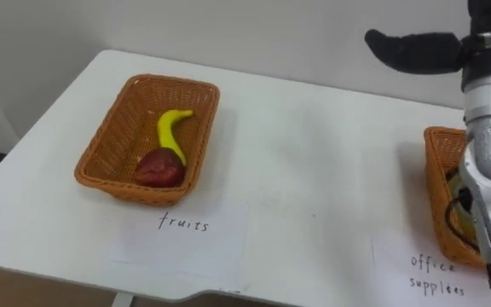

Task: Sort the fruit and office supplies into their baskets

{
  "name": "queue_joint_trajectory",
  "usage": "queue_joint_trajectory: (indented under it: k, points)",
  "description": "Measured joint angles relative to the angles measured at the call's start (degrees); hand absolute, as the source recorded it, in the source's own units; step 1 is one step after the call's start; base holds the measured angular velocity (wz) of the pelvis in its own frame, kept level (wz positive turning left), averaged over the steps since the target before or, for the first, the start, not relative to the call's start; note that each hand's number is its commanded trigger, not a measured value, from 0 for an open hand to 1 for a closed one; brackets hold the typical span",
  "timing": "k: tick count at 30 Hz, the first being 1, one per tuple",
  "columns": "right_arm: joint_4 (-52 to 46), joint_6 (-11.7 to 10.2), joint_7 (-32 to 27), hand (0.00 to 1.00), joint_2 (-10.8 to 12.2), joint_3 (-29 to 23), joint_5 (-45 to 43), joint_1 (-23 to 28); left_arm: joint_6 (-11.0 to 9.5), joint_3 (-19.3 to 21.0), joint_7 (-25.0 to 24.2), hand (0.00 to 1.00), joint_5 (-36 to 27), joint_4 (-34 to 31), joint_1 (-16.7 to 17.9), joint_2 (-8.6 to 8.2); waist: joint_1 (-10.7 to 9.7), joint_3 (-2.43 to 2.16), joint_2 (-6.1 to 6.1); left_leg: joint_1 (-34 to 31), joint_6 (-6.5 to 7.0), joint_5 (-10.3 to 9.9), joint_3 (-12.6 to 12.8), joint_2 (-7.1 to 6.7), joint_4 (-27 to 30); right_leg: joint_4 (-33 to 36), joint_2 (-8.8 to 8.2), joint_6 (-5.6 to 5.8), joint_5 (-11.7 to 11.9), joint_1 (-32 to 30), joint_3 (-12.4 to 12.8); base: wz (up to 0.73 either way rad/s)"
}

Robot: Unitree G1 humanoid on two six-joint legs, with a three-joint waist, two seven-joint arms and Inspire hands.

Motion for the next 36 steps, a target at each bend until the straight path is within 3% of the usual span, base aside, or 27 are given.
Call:
queue_joint_trajectory:
  k: [7,10,13,18,26,31,36]
  points:
    - [-0.1,-0.1,-1.3,0.00,-0.5,-4.7,1.0,2.2,-0.8,-0.1,0.2,0.00,-0.1,0.7,-0.4,0.11,-4.2,0.16,-0.38,0.1,0.04,-0.1,1.7,0.24,-0.2,0.1,0.32,-0.09,0.2,-0.7,1.6,-0.12]
    - [-0.1,-0.9,-2.8,0.00,-0.5,-7.1,0.9,2.2,-1.9,0.1,0.5,0.00,-1.2,1.1,-0.6,0.10,-4.6,0.28,-0.17,0.3,-0.12,-0.2,3.3,0.73,-0.4,-0.1,0.93,-0.24,0.7,-1.5,3.1,-0.28]
    - [-0.1,-1.0,-4.2,0.00,-1.0,-9.8,0.9,3.6,-2.0,0.1,1.1,0.00,-1.1,1.3,-0.5,0.04,-4.9,-0.05,0.39,0.4,-0.31,-0.3,4.4,1.03,-0.5,-0.1,1.33,-0.39,0.8,-1.9,4.0,-0.21]
    - [-0.1,-1.0,-6.2,0.00,-1.1,-12.7,1.0,5.2,-2.0,0.2,1.4,0.00,-1.1,2.2,0.1,0.04,-7.1,-0.09,1.03,1.2,-0.58,-0.5,5.4,1.39,-1.1,0.1,1.93,-0.46,0.9,-2.0,5.6,-0.15]
    - [-0.1,-1.0,-9.3,0.00,-1.2,-19.2,3.3,10.0,-2.1,0.4,3.0,0.00,-0.9,2.2,1.2,0.19,-10.1,0.21,0.29,1.2,-1.14,-1.1,6.8,2.07,-1.1,0.0,2.78,-0.77,1.0,-2.3,6.9,-0.12]
    - [-0.3,-1.0,-12.0,0.00,-1.3,-22.0,4.5,11.4,-2.8,0.8,3.0,0.00,-1.1,2.0,1.5,0.28,-10.9,0.37,-0.24,1.0,-1.19,-1.1,7.8,2.22,-1.1,0.1,2.92,-0.95,1.1,-3.0,7.0,-0.09]
    - [-0.3,-1.5,-13.8,0.00,-2.0,-22.1,5.9,14.1,-3.2,1.0,3.0,0.00,-1.2,2.1,1.4,0.43,-11.1,0.21,-0.94,1.2,-1.19,-1.2,8.3,2.23,-1.4,0.0,3.05,-0.99,1.2,-3.0,7.4,-0.06]
